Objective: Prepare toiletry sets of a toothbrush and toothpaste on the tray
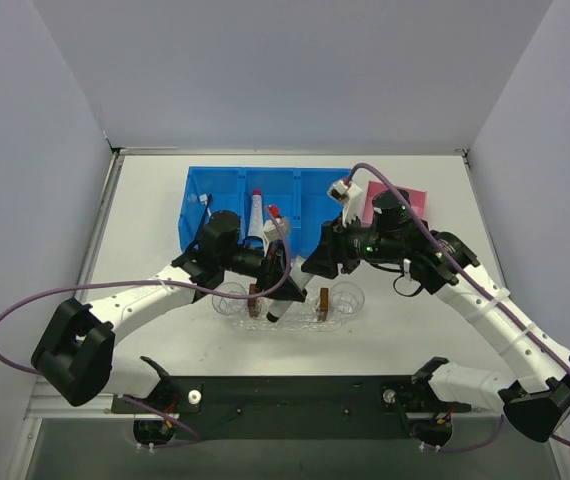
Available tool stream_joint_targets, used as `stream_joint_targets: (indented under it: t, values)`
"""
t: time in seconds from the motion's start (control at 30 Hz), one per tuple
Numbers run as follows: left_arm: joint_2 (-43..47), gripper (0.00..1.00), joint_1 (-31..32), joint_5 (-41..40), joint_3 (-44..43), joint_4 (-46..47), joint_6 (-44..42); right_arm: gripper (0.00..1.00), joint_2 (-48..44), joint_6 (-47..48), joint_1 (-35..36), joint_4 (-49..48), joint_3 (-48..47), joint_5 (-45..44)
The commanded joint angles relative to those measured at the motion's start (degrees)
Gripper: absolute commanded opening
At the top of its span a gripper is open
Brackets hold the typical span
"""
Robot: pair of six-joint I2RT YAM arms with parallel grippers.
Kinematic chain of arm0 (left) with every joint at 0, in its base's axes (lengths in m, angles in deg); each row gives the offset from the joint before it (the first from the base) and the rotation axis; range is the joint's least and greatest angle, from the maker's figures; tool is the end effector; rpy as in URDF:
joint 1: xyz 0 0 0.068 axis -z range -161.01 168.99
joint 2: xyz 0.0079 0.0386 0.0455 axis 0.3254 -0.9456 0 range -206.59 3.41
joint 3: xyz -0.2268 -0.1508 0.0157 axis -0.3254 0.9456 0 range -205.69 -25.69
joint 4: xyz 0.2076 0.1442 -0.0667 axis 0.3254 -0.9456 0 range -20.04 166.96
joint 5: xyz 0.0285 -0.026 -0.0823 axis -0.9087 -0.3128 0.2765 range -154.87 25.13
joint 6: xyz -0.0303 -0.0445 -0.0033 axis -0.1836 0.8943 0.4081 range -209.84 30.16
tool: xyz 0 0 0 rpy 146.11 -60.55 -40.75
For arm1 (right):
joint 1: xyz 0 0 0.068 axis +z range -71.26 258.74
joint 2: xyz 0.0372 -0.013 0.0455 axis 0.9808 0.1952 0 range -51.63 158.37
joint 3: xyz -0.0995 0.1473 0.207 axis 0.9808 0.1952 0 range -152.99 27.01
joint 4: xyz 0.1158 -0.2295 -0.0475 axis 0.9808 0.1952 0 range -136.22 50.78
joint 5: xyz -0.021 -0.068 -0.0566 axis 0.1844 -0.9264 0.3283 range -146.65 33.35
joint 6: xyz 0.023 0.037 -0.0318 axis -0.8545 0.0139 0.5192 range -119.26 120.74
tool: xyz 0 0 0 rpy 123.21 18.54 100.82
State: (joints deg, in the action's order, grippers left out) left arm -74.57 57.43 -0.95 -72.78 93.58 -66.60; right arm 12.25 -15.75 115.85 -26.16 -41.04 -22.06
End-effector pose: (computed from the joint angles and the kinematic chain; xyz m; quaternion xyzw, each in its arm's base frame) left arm 0.2096 -0.2071 0.2754 0.4106 0.6209 -0.6258 0.2329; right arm 0.1817 0.1628 0.4000 -0.3125 0.7176 0.4712 0.4066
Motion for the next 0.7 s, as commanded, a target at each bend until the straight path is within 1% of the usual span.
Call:
stream_joint_targets:
  t: [0.0, 0.13, 0.33, 0.43, 0.53, 0.57, 0.63, 0.67]
  values:
    - [1.77, 0.20, 0.32, 1.38, -2.83, 0.69, -1.62, 0.45, 0.46, 1.11, -0.01, 2.71, -1.91, 3.21]
    - [1.86, 0.20, 0.33, 1.29, -2.83, 0.69, -1.71, 0.44, 1.16, 1.11, 0.43, 2.80, -1.91, 3.12]
    - [1.95, 0.20, 0.41, 1.21, -2.83, 0.69, -1.71, 0.39, 2.92, 0.94, 1.13, 2.71, -2.17, 2.85]
    - [2.04, 0.20, 0.41, 1.12, -2.74, 0.69, -1.80, 0.35, 3.53, 0.85, 1.66, 2.62, -2.26, 2.77]
    - [2.12, 0.20, 0.41, 1.12, -2.66, 0.69, -1.80, 0.27, 3.71, 0.58, 1.92, 2.10, -2.09, 2.15]
    - [2.04, 0.20, 0.41, 1.03, -2.66, 0.69, -1.80, 0.20, 3.80, 0.50, 2.01, 1.83, -2.09, 2.15]
    - [2.04, 0.20, 0.41, 0.94, -2.74, 0.69, -1.80, 0.10, 4.06, 0.58, 2.10, 1.57, -2.17, 2.50]
    - [2.12, 0.20, 0.41, 0.86, -2.66, 0.61, -1.80, 0.00, 3.98, 0.41, 2.18, 1.39, -2.17, 2.59]
